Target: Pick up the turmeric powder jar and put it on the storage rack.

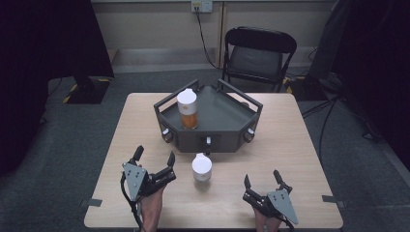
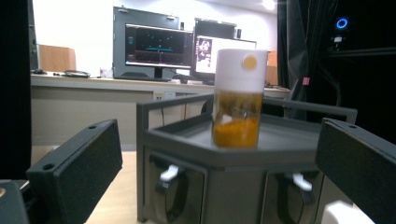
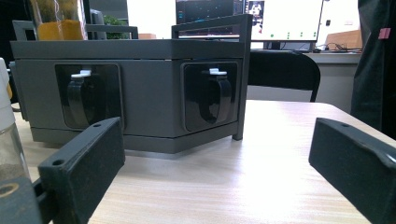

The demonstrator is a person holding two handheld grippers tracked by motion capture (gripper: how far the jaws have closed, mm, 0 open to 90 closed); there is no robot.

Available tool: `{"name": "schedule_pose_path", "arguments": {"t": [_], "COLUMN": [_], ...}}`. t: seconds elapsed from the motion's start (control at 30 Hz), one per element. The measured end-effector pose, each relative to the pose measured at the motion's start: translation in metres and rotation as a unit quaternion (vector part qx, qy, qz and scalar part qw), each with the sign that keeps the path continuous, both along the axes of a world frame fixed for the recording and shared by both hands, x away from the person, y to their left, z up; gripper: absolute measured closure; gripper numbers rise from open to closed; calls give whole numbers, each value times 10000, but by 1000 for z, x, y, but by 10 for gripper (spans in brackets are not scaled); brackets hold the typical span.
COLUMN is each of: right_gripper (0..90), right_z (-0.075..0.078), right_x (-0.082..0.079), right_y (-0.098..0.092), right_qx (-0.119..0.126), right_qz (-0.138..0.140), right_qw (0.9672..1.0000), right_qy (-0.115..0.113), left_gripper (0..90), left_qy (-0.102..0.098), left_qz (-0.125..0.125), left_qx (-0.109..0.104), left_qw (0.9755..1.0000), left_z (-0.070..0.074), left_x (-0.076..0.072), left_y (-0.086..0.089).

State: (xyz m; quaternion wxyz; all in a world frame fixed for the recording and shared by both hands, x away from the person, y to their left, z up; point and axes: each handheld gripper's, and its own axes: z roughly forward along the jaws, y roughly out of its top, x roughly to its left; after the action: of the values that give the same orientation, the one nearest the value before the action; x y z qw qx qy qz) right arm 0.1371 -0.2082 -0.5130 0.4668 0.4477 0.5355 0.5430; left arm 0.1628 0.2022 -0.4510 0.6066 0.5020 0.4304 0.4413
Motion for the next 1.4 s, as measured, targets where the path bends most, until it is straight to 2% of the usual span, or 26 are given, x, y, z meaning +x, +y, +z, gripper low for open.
{"name": "schedule_pose_path", "arguments": {"t": [0.23,0.33,0.43,0.53,0.63,0.8,0.97,1.07,1.13,1.3,1.4], "right_gripper": [19,19,20,20,20,20,20,20,20,20,20], "right_z": [0,0,0,0,0,0,0,0,0,0,0], "right_x": [0,0,0,0,0,0,0,0,0,0,0], "right_y": [0,0,0,0,0,1,1,1,1,1,1], "right_qx": [0,0,0,0,1,2,1,1,1,0,2], "right_qz": [0,-1,0,-1,-11,-27,-28,-29,-29,-30,-30], "right_qw": [10000,10000,10000,10000,10000,10000,10000,10000,10000,10000,10000], "right_qy": [0,0,0,1,1,2,3,5,3,2,3], "left_gripper": [2,2,2,2,3,2,2,2,3,3,2], "left_qy": [70,89,173,157,223,279,372,353,299,316,446], "left_qz": [23,73,87,231,231,313,365,422,416,428,442], "left_qx": [-19,45,5,-41,-67,73,58,211,187,299,451], "left_qw": [10000,9999,9998,9996,9995,9991,9986,9983,9985,9981,9970], "left_z": [-19,-26,-32,-40,-45,-55,-63,-68,-71,-70,-65], "left_x": [-4,-7,-10,-15,-17,-23,-31,-33,-34,-35,-33], "left_y": [0,-1,-1,-6,-6,-8,-11,-15,-14,-15,-18]}}
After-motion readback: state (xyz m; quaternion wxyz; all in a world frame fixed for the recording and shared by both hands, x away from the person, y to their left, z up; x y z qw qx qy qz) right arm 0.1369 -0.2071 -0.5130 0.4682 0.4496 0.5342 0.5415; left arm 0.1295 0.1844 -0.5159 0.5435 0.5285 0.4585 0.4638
